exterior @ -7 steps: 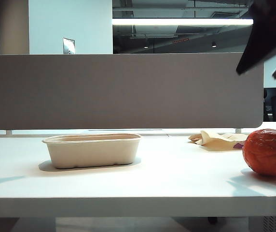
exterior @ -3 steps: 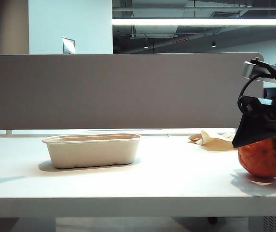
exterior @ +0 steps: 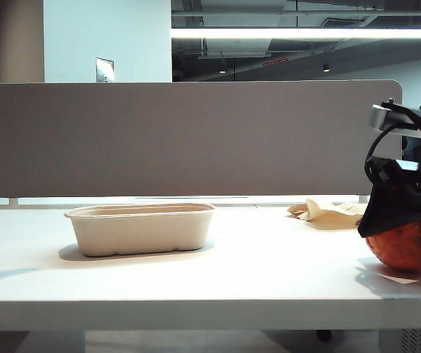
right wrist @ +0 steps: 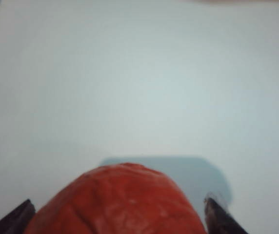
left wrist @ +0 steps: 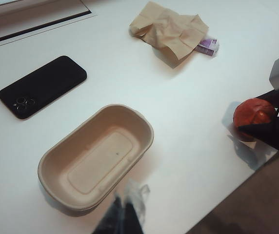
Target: Pick up the orange and place it into the paper lunchbox.
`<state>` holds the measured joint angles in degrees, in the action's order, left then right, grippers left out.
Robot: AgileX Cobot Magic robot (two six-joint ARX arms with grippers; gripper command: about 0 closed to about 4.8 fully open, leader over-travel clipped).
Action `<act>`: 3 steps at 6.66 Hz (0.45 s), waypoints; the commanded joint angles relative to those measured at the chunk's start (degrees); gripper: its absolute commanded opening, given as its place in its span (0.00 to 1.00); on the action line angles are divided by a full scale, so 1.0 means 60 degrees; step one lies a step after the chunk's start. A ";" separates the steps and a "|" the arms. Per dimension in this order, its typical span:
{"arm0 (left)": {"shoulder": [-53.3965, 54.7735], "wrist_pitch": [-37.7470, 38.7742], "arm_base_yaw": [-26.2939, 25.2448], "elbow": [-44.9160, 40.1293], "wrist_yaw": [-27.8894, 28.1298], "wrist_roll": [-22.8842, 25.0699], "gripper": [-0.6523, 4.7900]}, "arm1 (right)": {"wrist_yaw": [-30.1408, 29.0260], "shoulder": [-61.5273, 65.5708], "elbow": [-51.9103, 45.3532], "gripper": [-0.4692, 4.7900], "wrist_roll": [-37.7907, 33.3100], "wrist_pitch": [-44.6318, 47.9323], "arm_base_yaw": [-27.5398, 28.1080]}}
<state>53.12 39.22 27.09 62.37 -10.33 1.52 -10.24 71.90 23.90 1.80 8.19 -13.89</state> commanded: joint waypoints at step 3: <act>-0.0018 -0.0120 -0.0015 0.0051 -0.0036 0.0029 0.11 | 0.0044 0.0076 0.0025 0.80 0.0029 0.0044 -0.0007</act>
<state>53.12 39.22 27.09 62.37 -10.31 1.52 -10.11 72.49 23.90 1.80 7.99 -13.87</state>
